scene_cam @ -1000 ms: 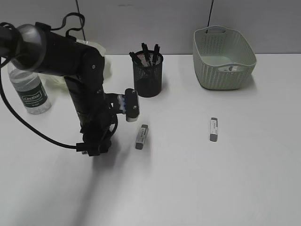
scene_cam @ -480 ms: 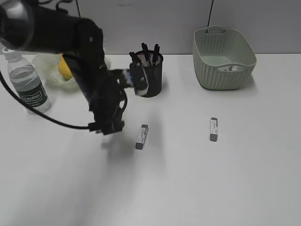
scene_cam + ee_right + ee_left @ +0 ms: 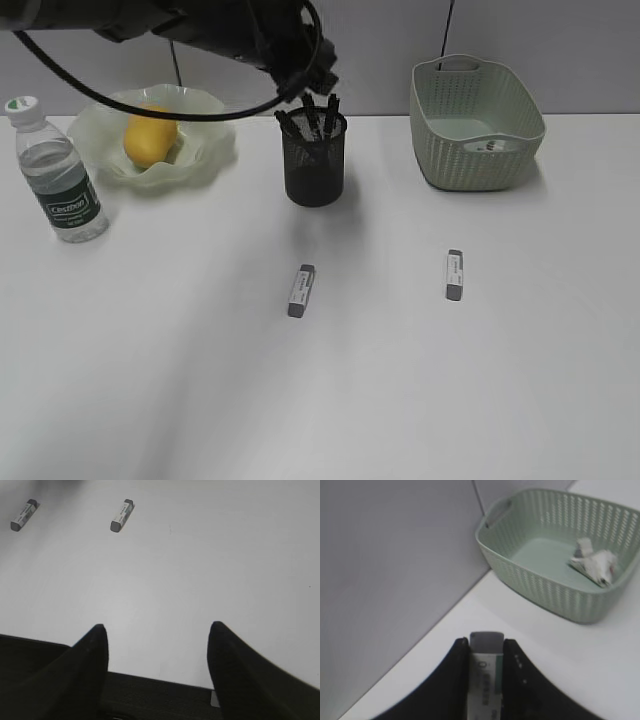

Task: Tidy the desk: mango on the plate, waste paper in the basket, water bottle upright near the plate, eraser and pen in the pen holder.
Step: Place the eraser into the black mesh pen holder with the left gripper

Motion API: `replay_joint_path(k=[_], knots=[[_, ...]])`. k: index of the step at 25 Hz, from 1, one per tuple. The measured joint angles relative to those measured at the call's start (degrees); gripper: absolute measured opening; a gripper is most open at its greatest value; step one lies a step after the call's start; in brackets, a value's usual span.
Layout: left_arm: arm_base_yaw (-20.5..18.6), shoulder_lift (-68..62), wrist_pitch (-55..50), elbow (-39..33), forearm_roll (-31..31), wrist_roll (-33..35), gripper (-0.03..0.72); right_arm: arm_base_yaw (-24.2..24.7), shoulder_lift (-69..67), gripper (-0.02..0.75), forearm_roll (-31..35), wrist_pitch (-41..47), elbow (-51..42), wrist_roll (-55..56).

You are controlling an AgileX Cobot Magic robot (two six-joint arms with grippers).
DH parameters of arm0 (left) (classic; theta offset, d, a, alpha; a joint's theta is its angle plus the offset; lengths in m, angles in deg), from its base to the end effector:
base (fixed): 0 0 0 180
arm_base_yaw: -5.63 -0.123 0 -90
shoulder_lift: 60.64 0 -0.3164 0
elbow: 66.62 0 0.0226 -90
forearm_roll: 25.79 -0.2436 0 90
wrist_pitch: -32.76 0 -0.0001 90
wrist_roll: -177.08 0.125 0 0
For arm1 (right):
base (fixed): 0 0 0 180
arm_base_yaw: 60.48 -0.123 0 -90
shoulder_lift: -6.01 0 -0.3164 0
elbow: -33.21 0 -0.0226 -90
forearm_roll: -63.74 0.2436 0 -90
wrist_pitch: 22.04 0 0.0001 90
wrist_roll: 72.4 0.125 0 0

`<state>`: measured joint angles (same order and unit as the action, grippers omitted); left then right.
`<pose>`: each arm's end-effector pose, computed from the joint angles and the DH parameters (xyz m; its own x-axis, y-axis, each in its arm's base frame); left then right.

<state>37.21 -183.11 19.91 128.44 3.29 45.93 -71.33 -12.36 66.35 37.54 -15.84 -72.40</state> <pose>0.4342 -0.2828 0.2789 -0.1738 0.5133 -0.8404 0.7062 0.6598 0.2569 0.0145 0.0078 0.2619 -0.5956 -0.0907 -0.7982 -0.2052 0.9778 0.0420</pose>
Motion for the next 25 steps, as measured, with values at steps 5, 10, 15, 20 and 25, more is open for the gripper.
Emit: replay_joint_path(k=[5, 10, 15, 20, 25], knots=[[-0.6, -3.8, 7.9, 0.1, 6.6, -0.1, 0.157, 0.0, 0.0, 0.496, 0.0, 0.0, 0.0, 0.0], [-0.6, -7.6, 11.3, 0.1, 10.5, -0.1, 0.157, 0.0, 0.0, 0.496, 0.0, 0.0, 0.0, 0.0], [-0.6, -9.4, 12.8, 0.1, 11.3, -0.1, 0.159, 0.0, 0.0, 0.496, 0.0, 0.0, 0.0, 0.0], [-0.6, -9.9, 14.0, 0.1, 12.2, -0.1, 0.309, 0.0, 0.0, 0.496, 0.0, 0.0, 0.0, 0.0], [-0.6, -9.9, 14.3, 0.1, 13.4, -0.1, 0.394, 0.0, 0.0, 0.496, 0.0, 0.0, 0.0, 0.0]])
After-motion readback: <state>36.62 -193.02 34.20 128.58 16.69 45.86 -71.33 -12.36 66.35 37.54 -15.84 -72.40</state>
